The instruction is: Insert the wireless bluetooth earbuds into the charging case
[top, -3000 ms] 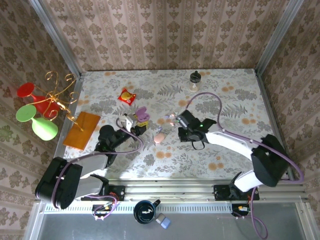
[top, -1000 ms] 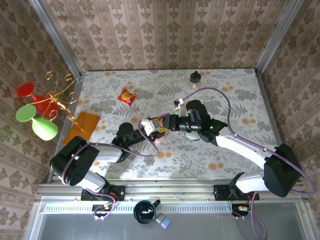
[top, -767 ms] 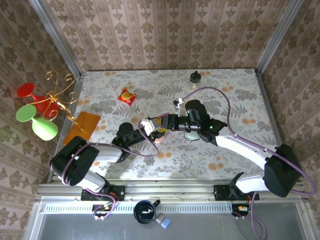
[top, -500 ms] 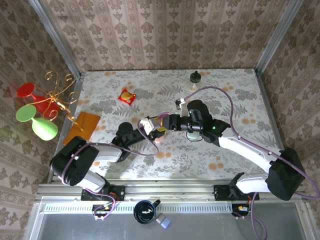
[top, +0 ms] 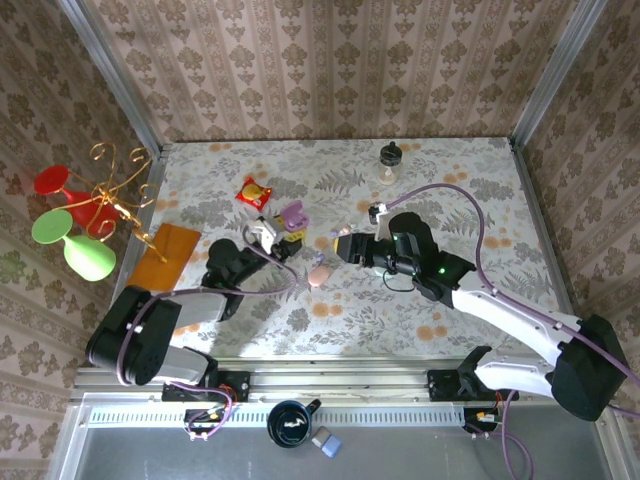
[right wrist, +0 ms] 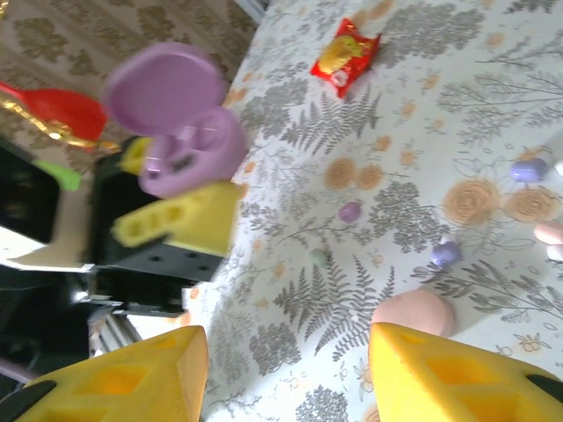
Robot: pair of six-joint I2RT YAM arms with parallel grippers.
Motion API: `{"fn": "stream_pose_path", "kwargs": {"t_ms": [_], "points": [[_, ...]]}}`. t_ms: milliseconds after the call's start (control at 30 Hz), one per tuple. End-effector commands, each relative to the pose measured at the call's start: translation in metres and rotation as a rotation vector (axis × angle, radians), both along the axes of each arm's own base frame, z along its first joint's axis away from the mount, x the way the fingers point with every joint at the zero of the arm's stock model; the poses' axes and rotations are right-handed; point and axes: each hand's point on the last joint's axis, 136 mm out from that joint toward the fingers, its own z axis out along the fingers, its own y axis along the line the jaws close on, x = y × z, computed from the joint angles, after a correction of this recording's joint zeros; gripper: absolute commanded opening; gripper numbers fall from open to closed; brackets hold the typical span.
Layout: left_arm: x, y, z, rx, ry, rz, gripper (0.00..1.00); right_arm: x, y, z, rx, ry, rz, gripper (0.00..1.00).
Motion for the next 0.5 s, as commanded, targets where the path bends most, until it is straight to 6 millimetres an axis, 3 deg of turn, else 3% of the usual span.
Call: {"fn": "stream_pose_path", "kwargs": {"t_ms": [0, 100, 467], "points": [[0.003, 0.022, 0.028, -0.073, -0.044, 0.068, 0.26, 0.018, 0.000, -0.018, -0.016, 0.072, -0.087, 0.53], [0.003, 0.032, 0.042, -0.082, -0.066, 0.113, 0.26, 0.028, 0.016, -0.036, 0.019, 0.152, -0.101, 0.52], [-0.021, 0.042, 0.080, -0.098, -0.103, 0.110, 0.26, 0.064, 0.099, -0.110, -0.038, 0.336, -0.020, 0.47]]}}
